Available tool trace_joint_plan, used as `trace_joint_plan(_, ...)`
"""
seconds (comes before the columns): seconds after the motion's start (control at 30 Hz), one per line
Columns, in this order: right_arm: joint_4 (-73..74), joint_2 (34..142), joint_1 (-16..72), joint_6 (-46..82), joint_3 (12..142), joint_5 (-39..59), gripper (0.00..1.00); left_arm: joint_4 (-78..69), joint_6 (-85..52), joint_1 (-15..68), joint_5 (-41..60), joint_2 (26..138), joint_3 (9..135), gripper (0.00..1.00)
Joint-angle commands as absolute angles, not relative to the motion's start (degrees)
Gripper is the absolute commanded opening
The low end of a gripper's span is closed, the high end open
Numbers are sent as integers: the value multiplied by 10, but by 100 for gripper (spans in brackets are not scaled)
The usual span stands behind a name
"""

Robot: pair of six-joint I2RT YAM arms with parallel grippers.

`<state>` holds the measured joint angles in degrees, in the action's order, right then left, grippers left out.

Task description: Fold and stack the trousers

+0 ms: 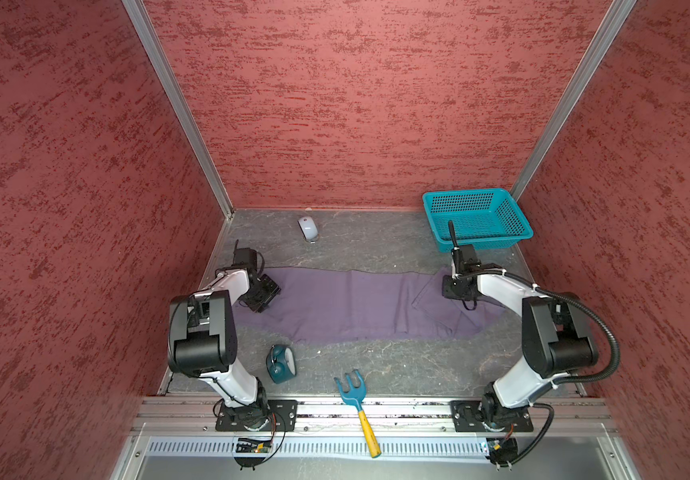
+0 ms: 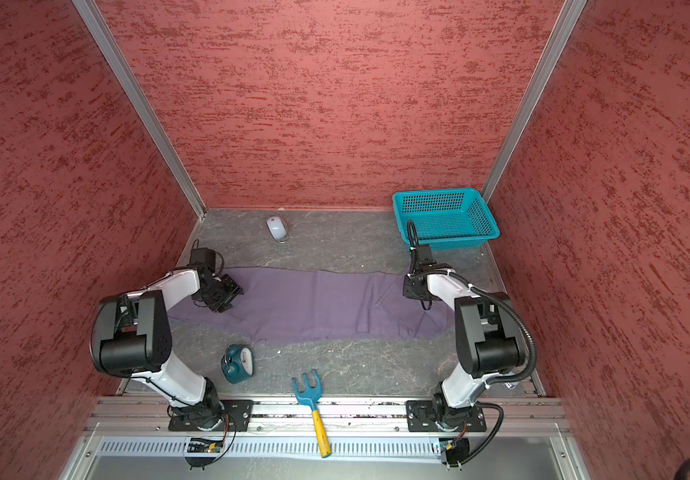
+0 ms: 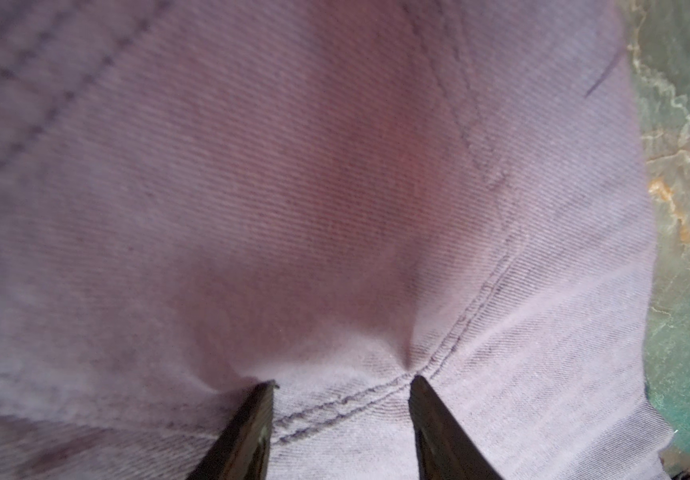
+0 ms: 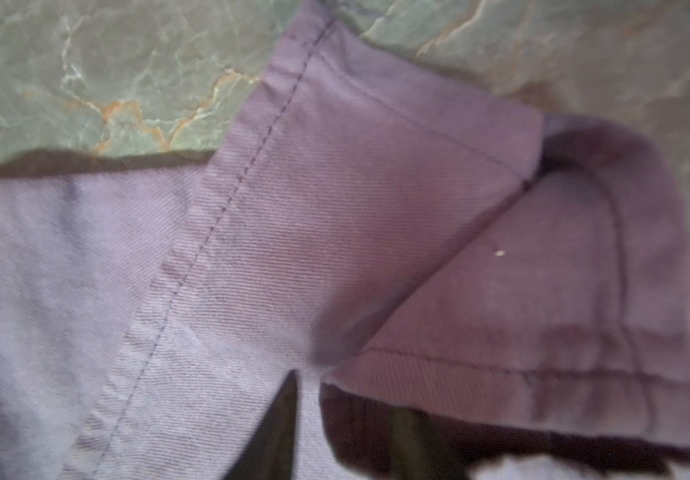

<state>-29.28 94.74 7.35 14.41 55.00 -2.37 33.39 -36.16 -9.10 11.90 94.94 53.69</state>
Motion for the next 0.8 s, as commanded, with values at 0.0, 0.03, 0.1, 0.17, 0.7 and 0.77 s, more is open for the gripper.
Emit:
trace_joint_plan(0.0, -292, 946, 77, 143, 539, -24, 7, 339, -363, -93, 136, 975, 523, 54)
trace_joint_plan(0.03, -303, 946, 76, 146, 540, -42, 0, 338, -363, -94, 137, 976, 523, 54)
trace_joint_plan(0.1, -338, 941, 71, 159, 545, -116, 0, 336, -363, -95, 141, 977, 522, 54)
trace_joint_plan(0.17, -372, 927, 44, 178, 552, -166, 0, 333, -363, -96, 143, 978, 519, 53)
trace_joint_plan(0.7, -355, 784, -75, 143, 547, -46, 44, 320, -357, -112, 166, 979, 511, 53)
trace_joint_plan(0.77, -350, 784, -18, 131, 534, -44, 48, 320, -357, -112, 167, 979, 514, 53)
